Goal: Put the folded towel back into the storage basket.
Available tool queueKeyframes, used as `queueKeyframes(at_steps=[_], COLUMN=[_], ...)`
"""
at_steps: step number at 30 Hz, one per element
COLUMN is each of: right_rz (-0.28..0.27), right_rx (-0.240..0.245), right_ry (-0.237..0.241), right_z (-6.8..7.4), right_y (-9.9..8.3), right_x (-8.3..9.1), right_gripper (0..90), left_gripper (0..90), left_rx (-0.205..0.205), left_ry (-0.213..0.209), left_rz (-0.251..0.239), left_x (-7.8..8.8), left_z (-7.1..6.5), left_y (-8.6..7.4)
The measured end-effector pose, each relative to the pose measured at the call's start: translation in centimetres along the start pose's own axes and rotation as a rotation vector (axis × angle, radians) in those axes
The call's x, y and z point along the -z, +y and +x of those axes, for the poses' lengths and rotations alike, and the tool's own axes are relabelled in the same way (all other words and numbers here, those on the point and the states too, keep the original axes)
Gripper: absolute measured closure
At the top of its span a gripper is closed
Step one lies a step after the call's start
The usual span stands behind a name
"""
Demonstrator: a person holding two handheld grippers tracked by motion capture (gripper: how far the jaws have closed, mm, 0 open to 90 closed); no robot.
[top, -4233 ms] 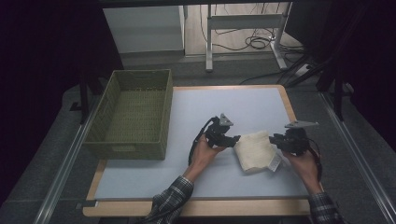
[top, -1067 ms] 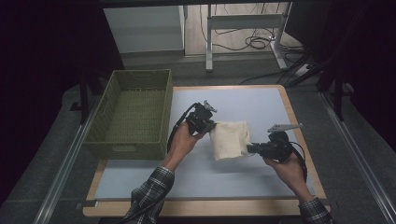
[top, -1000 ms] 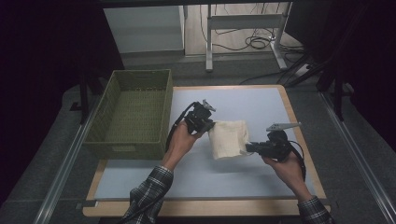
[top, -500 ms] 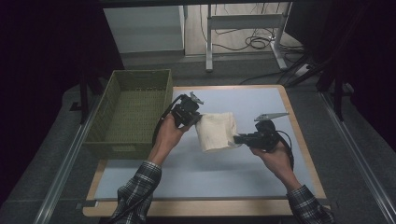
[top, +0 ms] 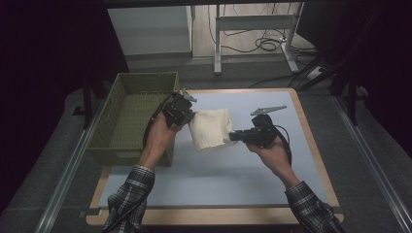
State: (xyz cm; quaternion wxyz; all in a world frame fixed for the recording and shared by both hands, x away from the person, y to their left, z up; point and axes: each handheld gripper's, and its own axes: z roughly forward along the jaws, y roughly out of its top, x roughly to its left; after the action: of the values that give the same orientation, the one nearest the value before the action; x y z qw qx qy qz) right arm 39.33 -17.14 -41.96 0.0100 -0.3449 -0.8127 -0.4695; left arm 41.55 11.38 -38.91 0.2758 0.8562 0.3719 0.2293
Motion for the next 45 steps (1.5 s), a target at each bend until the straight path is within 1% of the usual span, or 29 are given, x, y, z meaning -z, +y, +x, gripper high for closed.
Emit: queueKeyframes(at_steps=[3, 9, 13, 18, 26, 32, 37, 41, 45], right_rz=[-0.006, -0.016, -0.017, -0.019, -0.024, -0.021, -0.007, 0.006, 0.025], right_rx=[0.001, 0.018, 0.039, 0.06, 0.091, 0.117, 0.115, 0.115, 0.108], right_ry=[0.015, 0.028, 0.024, 0.024, 0.029, 0.024, 0.027, 0.028, 0.024], right_z=[0.5, 1.6, 2.5, 3.6, 5.7, 7.6, 8.9, 9.9, 10.8], right_y=[0.9, 3.0, 4.3, 5.6, 7.6, 9.0, 9.5, 9.7, 9.7], right_x=[-0.5, -1.6, -2.5, -4.0, -6.7, -9.3, -12.0, -14.2, -16.5], right_gripper=[82.1, 82.2, 82.1, 82.2, 82.1, 82.1, 82.2, 82.1, 82.1], left_gripper=[82.5, 82.5, 82.6, 82.6, 82.6, 82.6, 82.5, 82.4, 82.3], left_rx=[0.01, 0.032, 0.049, 0.081, 0.125, 0.154, 0.181, 0.202, 0.221], left_ry=[0.018, 0.057, 0.077, 0.103, 0.164, 0.209, 0.234, 0.249, 0.255], left_rz=[-0.003, -0.013, -0.018, -0.029, -0.032, -0.023, -0.014, -0.005, 0.006], left_x=[0.9, 2.5, 3.4, 4.5, 5.9, 6.9, 7.2, 7.2, 6.9], left_z=[0.9, 2.7, 4.0, 5.6, 8.0, 9.8, 11.1, 12.1, 12.9], left_y=[-0.2, -0.7, -1.3, -2.1, -3.6, -4.9, -6.5, -8.0, -9.3])
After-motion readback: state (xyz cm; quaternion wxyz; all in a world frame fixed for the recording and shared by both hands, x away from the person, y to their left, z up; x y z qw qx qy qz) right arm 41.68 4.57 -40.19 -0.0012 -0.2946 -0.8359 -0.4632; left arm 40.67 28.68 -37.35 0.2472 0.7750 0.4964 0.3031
